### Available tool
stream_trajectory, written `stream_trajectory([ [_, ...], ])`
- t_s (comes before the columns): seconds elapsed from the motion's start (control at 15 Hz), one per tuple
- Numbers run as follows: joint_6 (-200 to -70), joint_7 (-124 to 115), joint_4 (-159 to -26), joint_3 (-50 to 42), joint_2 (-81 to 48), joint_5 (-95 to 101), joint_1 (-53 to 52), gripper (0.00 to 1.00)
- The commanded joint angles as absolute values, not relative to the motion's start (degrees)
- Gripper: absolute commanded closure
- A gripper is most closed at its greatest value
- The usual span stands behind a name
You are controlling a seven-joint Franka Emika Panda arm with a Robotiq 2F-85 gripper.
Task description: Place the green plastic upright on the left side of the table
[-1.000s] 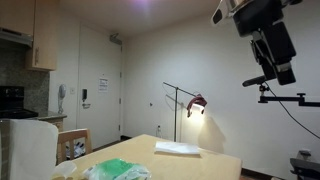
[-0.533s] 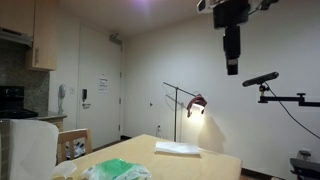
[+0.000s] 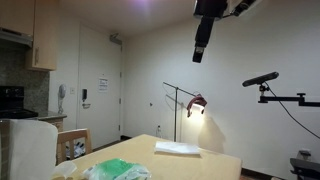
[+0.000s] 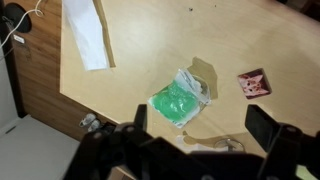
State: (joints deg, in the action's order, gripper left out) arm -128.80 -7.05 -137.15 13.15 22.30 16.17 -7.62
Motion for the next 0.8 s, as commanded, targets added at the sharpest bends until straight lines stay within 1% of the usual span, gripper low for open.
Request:
stream_trajectory([
  [0.0,-128.71,-6.72,-136.99,12.91,22.05,15.95,-7.78,0.00],
  [0.27,-129.56,-5.14,-136.68,12.44,20.80,15.85,-8.20,0.00],
  [0.73,-141.04,12.00,-132.03,8.05,7.52,7.84,-9.82,0.00],
])
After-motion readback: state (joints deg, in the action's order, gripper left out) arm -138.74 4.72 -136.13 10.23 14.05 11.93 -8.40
